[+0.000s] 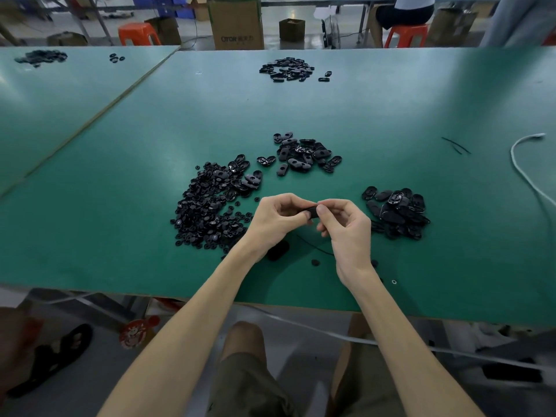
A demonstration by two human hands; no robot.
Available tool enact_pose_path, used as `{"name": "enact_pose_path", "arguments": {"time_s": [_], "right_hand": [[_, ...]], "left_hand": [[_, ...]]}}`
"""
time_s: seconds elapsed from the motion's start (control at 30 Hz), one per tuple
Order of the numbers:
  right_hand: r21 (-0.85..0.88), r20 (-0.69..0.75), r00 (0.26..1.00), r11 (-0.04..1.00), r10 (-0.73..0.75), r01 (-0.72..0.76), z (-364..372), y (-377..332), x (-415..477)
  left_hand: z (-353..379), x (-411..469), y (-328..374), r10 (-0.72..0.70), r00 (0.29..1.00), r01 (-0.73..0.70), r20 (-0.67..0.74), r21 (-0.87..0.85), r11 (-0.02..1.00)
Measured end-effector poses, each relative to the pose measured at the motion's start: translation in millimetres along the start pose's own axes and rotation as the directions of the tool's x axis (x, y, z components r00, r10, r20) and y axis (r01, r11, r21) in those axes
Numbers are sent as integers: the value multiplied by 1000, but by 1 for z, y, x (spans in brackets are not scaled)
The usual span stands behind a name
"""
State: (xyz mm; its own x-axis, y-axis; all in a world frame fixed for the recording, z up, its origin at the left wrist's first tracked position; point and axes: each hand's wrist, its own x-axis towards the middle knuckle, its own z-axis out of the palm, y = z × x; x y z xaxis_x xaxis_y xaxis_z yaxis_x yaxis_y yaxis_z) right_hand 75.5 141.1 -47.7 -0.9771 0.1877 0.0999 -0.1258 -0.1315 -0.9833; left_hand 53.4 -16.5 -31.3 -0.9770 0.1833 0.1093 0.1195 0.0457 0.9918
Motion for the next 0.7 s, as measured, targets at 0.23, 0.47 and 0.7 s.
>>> {"name": "enact_pose_path", "arguments": {"time_s": [0.23,0.47,0.7], "right_hand": [[22,-40,999,1000,15,-14,0,-1,0],[-5,-41,999,1000,16,-16,0,-1,0],[6,-90,995,999,44,-44,3,-4,0]], "left_hand": [[-2,0,1,-3,999,5,44,-36,999],[-1,1,4,13,999,-15,37,36,999],[12,25,32,95,995,-97,18,199,975]]}}
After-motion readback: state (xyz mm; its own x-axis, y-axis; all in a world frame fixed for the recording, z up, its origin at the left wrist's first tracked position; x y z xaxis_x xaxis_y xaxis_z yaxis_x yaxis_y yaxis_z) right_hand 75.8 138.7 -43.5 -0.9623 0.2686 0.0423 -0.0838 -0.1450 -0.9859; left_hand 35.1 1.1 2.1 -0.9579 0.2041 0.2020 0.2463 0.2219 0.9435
